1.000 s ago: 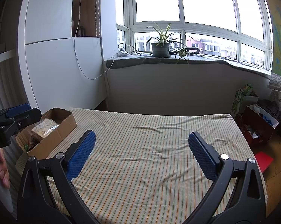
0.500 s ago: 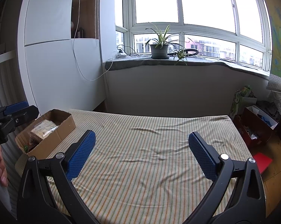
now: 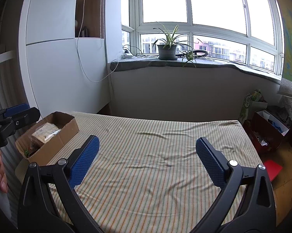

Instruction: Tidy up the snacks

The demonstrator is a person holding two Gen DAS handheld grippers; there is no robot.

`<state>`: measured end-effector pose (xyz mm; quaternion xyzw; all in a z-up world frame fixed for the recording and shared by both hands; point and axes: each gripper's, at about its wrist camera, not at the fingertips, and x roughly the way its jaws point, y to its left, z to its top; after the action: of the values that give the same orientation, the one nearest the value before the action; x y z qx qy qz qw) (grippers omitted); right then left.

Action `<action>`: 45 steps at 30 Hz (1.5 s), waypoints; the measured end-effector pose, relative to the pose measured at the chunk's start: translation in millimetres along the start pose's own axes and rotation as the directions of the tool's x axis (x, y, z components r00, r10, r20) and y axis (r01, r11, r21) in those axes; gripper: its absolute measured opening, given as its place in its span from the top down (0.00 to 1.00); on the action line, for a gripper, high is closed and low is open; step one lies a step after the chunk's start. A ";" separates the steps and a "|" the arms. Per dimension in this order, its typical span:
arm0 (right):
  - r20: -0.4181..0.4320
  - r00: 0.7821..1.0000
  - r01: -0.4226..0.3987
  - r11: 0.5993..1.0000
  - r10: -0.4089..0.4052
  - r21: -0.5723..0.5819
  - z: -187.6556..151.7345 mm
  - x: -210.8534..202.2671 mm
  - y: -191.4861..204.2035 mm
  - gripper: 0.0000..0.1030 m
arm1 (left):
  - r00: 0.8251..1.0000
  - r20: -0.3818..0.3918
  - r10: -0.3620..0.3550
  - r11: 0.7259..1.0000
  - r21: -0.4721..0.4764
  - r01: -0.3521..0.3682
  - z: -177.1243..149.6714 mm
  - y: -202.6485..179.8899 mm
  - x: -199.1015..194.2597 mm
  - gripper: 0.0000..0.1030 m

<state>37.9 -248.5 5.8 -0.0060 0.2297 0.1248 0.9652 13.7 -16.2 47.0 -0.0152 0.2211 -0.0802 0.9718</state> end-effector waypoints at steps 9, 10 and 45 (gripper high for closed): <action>-0.011 1.000 -0.005 1.000 0.005 -0.002 -3.2 3.4 -1.5 0.02 | 1.000 0.003 0.010 1.000 0.002 -0.010 -0.9 -0.3 0.3 0.04; -0.013 1.000 -0.005 1.000 0.005 -0.002 -3.2 3.7 -1.4 0.01 | 1.000 0.001 0.015 1.000 0.004 -0.015 -1.1 -0.9 0.2 0.00; -0.049 0.999 -0.007 1.000 0.007 -0.003 -11.4 7.9 0.5 0.02 | 0.997 -0.004 0.075 0.997 -0.018 -0.075 -6.8 -2.2 0.5 0.00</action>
<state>39.6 -246.9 -7.9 -0.0098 0.2530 0.1284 0.9589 10.9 -18.3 40.8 -0.0153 0.2240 -0.0417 0.9736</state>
